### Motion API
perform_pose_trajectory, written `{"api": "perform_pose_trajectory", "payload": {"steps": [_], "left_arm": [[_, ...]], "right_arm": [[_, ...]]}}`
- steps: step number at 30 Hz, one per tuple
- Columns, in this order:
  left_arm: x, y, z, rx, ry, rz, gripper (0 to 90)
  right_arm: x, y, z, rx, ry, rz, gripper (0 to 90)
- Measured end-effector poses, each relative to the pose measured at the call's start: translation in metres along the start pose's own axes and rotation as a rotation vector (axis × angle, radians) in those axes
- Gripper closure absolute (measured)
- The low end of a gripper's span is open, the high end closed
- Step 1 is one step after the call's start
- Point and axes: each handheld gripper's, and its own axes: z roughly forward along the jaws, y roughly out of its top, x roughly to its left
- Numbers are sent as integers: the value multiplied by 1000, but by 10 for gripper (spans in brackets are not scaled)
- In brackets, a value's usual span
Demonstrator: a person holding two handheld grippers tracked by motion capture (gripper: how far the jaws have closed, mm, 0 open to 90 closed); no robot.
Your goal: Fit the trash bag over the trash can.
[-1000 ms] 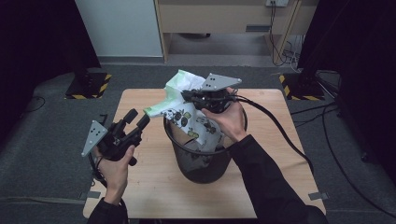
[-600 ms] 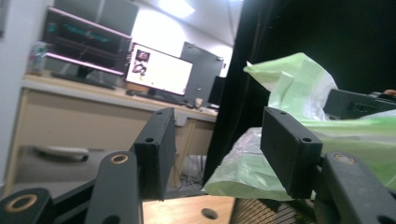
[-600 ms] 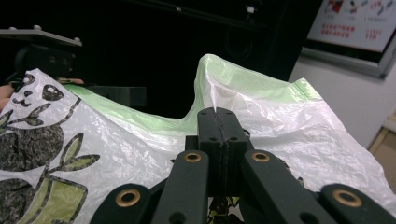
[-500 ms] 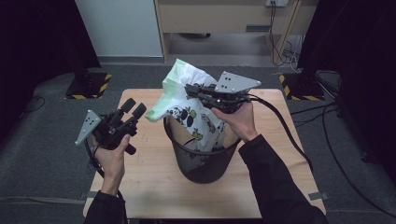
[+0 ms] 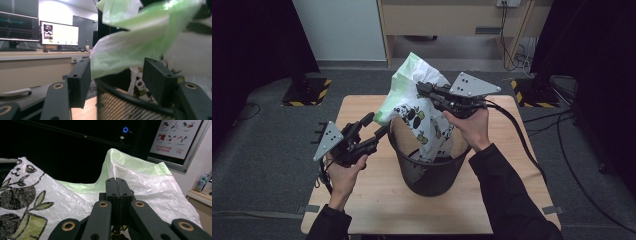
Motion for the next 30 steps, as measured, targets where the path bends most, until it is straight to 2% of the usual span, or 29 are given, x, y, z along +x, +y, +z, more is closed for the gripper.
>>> {"api": "perform_pose_trajectory", "payload": {"steps": [3,5,7,9,10,12,13,14,15,16,18,19,22,26,28,29,30], "left_arm": [[2,-1,3,1,9,6,384],[2,-1,15,0,9,37,370],[1,-1,19,-1,10,46,368],[0,4,33,-4,18,82,382],[0,4,33,-4,18,82,415],[1,7,39,-8,21,99,547],[3,9,42,-2,43,104,607],[4,10,43,8,42,82,684],[4,10,43,8,42,82,743],[5,10,43,27,50,58,743],[6,11,41,53,62,43,875],[6,11,39,66,63,38,894],[6,11,31,88,70,28,896],[3,13,17,113,65,41,896],[0,16,9,123,61,46,894],[0,16,9,123,61,46,892],[-2,16,6,131,49,47,888]], "right_arm": [[1,1,0,-13,1,11,900],[2,0,2,-23,8,23,900],[2,-1,3,-21,10,24,900],[3,-2,4,-23,13,24,900],[3,-2,4,-23,13,24,900],[5,-2,5,-29,17,25,900],[6,-2,4,-32,18,25,900],[6,-2,4,-35,17,27,900],[6,-2,4,-35,17,27,900],[7,-2,3,-38,16,28,900],[7,-1,2,-42,14,30,900],[6,0,1,-47,8,31,900],[6,2,-2,-55,-5,32,900],[4,8,-11,-69,-41,38,900],[0,11,-22,-69,-65,59,900],[0,11,-22,-69,-65,59,900],[-3,9,-31,-61,-85,62,900]]}}
